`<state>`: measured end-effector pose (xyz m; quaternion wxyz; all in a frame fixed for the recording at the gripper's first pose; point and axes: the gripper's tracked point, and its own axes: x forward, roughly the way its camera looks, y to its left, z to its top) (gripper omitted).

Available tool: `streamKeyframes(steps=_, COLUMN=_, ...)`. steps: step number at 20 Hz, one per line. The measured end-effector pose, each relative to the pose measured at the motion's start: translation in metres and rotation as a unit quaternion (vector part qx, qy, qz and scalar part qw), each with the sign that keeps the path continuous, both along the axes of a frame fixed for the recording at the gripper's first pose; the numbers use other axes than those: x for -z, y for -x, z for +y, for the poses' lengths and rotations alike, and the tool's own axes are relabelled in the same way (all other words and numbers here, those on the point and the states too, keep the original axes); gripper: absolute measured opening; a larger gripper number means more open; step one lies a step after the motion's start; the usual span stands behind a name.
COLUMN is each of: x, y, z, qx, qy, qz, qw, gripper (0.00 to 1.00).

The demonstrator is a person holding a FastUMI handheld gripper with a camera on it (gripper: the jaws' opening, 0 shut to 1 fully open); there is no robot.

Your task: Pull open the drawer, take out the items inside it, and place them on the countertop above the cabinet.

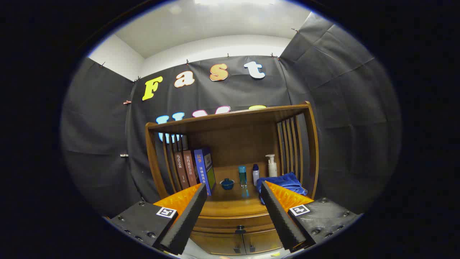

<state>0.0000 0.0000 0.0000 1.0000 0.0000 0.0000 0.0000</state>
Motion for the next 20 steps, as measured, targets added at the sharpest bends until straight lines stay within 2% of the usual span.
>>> streamKeyframes(steps=20, x=0.006, y=-0.006, z=0.01, qx=0.0, qy=0.017, qz=0.005, qw=1.0, gripper=0.98)
